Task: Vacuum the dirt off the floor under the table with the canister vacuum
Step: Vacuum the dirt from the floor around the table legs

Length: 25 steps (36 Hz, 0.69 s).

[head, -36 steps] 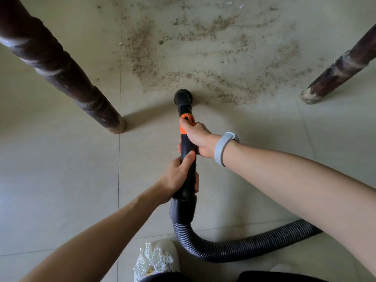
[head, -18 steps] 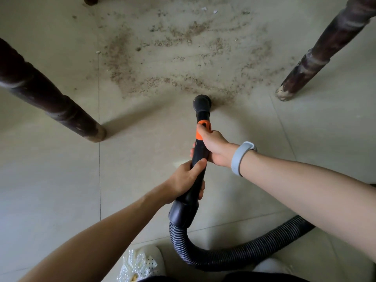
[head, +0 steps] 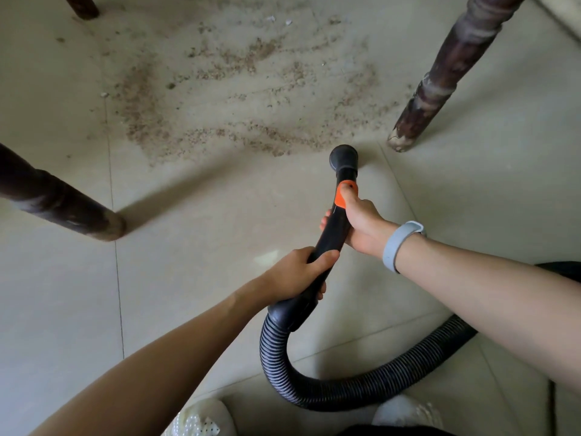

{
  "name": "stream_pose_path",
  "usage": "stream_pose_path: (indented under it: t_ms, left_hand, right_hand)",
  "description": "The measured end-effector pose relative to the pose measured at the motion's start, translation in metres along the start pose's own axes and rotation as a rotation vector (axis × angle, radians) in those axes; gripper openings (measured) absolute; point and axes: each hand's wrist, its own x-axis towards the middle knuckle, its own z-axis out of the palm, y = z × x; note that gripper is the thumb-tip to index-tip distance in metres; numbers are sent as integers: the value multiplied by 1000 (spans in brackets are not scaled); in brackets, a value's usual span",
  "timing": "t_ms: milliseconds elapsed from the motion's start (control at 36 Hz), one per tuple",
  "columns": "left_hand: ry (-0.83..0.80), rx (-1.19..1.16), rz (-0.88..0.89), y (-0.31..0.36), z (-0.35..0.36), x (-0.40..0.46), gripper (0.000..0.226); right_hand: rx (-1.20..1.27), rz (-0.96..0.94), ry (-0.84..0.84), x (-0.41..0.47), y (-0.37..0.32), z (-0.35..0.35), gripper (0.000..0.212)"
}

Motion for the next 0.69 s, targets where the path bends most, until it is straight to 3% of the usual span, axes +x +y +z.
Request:
stream_pose_path:
  t_ms: [444,694]
  left_hand:
    - [46,243,12,46,-19,40,41]
    - [96,220,5,37,-25,40,42]
  right_hand:
    - [97,-17,49,21,-44,-5,36]
    - [85,-26,-2,29,-41,4,38]
